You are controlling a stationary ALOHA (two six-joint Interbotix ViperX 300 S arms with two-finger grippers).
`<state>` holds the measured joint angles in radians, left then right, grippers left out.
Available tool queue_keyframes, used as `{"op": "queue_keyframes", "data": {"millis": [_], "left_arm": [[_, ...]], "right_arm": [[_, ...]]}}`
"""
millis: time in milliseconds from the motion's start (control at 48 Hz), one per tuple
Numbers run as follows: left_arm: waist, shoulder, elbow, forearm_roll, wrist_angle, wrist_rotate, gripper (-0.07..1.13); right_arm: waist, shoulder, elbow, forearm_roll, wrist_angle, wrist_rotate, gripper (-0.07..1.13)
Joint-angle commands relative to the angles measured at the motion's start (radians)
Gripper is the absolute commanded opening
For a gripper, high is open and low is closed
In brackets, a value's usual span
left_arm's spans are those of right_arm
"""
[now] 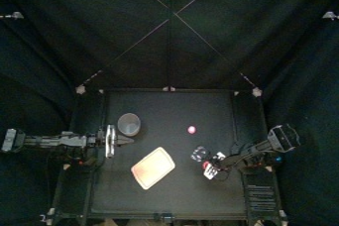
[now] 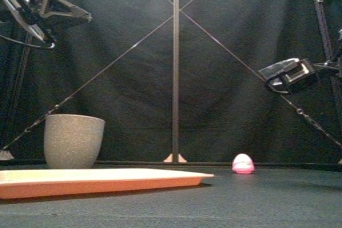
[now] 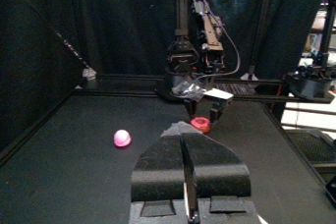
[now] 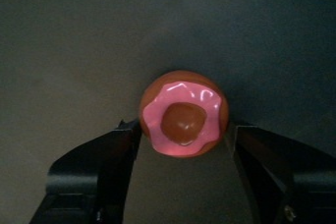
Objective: Pick the donut then place it in the grey bowl
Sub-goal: Place donut in the grey bowl
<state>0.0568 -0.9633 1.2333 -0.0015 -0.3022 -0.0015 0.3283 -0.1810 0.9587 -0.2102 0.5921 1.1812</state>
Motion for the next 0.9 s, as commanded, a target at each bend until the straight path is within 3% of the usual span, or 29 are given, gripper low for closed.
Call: {"op": "queue_keyframes", "data": {"millis": [21, 62, 167, 250, 479, 667, 896], "left_arm": [[0.003, 0.0, -0.011, 0.0, -0.009, 0.0, 0.01], [0.003, 0.002, -0.009, 0.0, -0.009, 0.0, 0.01], [0.002, 0.0, -0.008, 0.0, -0.009, -0.002, 0.01], [0.003, 0.002, -0.005, 0.0, -0.011, 0.0, 0.01], [0.005, 0.0, -0.005, 0.003, -0.048, 0.006, 0.01], [0.005, 0.0, -0.008, 0.005, -0.052, 0.006, 0.01], [0.005, -0.002, -0.003, 0.017, -0.095, 0.006, 0.01]], "right_arm": [[0.002, -0.011, -0.026, -0.002, -0.009, 0.0, 0.74], [0.002, -0.011, -0.034, -0.005, -0.009, 0.0, 0.69], [-0.005, -0.009, -0.066, -0.032, -0.008, 0.003, 0.7], [-0.02, -0.009, -0.11, -0.11, -0.006, 0.003, 0.71], [-0.236, 0.032, -0.357, -0.56, -0.044, 0.009, 0.71], [-0.357, 0.172, -0.574, -0.83, -0.149, 0.117, 0.71], [-0.439, 0.383, -0.807, -0.884, -0.265, 0.204, 0.71]]}}
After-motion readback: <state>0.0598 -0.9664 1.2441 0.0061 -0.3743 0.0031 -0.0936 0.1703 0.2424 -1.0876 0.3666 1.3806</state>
